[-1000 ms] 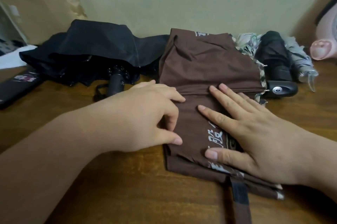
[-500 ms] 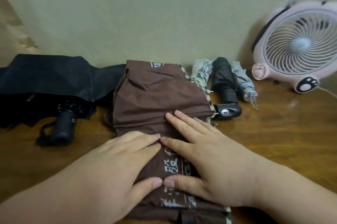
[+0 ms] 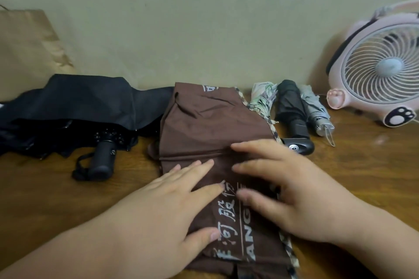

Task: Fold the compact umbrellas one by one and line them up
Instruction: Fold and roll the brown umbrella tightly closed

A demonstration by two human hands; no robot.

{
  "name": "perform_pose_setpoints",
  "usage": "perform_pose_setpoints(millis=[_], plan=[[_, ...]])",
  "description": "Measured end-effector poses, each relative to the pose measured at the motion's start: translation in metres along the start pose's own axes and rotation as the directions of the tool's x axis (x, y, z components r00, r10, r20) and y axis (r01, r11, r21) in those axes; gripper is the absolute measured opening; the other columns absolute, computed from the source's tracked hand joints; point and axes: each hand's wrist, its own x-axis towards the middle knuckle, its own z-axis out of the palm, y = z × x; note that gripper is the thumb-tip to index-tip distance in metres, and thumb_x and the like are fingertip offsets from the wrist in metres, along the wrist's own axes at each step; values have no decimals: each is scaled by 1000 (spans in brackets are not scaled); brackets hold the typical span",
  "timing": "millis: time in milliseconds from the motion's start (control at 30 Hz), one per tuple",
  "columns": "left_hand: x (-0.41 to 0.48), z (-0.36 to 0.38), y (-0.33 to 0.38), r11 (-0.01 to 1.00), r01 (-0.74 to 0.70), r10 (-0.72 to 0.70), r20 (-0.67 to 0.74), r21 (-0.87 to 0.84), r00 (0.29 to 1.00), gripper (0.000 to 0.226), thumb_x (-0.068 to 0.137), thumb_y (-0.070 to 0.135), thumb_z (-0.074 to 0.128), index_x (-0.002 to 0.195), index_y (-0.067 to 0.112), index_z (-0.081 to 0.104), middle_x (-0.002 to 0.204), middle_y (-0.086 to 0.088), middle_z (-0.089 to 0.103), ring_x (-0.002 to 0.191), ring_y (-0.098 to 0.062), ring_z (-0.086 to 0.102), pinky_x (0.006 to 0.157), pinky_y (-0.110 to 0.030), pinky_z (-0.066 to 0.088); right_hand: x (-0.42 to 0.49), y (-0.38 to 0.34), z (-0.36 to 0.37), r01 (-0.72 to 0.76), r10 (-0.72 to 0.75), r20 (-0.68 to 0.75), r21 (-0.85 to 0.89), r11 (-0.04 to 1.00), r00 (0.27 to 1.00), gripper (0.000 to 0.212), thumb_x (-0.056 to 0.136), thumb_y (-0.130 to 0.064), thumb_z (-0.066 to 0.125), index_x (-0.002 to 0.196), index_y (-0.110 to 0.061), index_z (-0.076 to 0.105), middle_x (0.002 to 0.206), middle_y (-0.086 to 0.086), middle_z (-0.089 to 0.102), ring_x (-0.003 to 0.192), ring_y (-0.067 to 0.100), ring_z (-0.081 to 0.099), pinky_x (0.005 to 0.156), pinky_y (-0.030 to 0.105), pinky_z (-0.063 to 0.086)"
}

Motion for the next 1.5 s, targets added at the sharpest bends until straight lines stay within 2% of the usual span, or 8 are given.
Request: perform_pose_setpoints(millis=[133, 333, 733, 900, 1133, 1300, 1400, 1500], plan=[[4, 2, 4, 992, 85, -76, 97, -89, 992, 76, 85, 79, 16, 156, 58, -3, 164, 21, -30, 147, 2, -33, 114, -22, -24, 12, 0, -10, -223, 330, -456, 274, 936, 827, 19, 90, -13, 74, 108, -20, 74, 100, -7, 72, 91, 13, 67, 84, 28, 54], [6, 5, 0, 993, 55, -42, 124, -103, 991, 71, 98, 73, 31, 158, 53, -2, 166, 19, -27, 150, -1, -29, 124, -31, -16, 74, 19, -29, -651, 752, -54, 463, 602, 657, 48, 87, -28, 76, 131, -26, 58, 102, -1, 72, 73, 13, 66, 62, 27, 48], [3, 8, -5, 984, 26, -12, 77, -179, 997, 71, 100, 70, 34, 161, 47, 7, 170, 13, -19, 153, -4, -23, 125, -33, -13, 137, 4, -47, -475, 725, 38, 778, 410, 688, 50, 86, -6, 74, 131, -20, 59, 95, 6, 77, 69, 12, 68, 56, 22, 48], [4, 6, -5, 986, 21, -10, 71, -163, 997, 69, 100, 69, 33, 161, 45, 11, 172, 9, -10, 156, -9, -16, 125, -35, -13, 76, -54, -63, -345, 637, -87, 780, 522, 766, 50, 77, -10, 81, 124, -26, 69, 77, 7, 72, 73, 20, 69, 64, 26, 55], [-2, 1, 2, 995, -27, 26, -15, -92, 1000, 60, 102, 61, 39, 156, 41, 24, 167, 9, 21, 151, -22, 20, 126, -34, 16, -13, -75, -37, -409, 595, 235, 896, 174, 769, 88, 35, -31, 104, 115, -13, 73, 99, 49, 56, 91, 44, 65, 87, 48, 53], [-16, -15, -4, 978, -40, 65, 120, -206, 991, 56, 100, 63, 46, 151, 49, 28, 163, 15, 28, 146, -14, 28, 118, -23, 21, -22, -69, -24, -497, 656, 316, 861, 105, 685, 58, 49, 0, 90, 105, -10, 76, 97, 33, 71, 76, 34, 73, 62, 30, 60], [-27, -42, -19, 973, 47, 19, 282, -226, 959, 41, 96, 63, 54, 133, 47, 59, 129, 25, 60, 113, 4, 56, 99, -17, 46, -20, -63, -21, -538, 649, 329, 830, 148, 686, 44, 52, -3, 91, 94, -9, 78, 90, 32, 70, 72, 29, 69, 64, 27, 60], [-27, -56, -34, 925, 110, -113, 13, -363, 993, 29, 94, 43, 64, 76, 22, 73, 79, 7, 68, 76, -8, 63, 69, -23, 51, -22, -59, -16, -585, 645, 318, 772, 249, 695, 60, 41, -36, 101, 90, -12, 78, 81, 21, 72, 69, 24, 66, 65, 28, 52]])
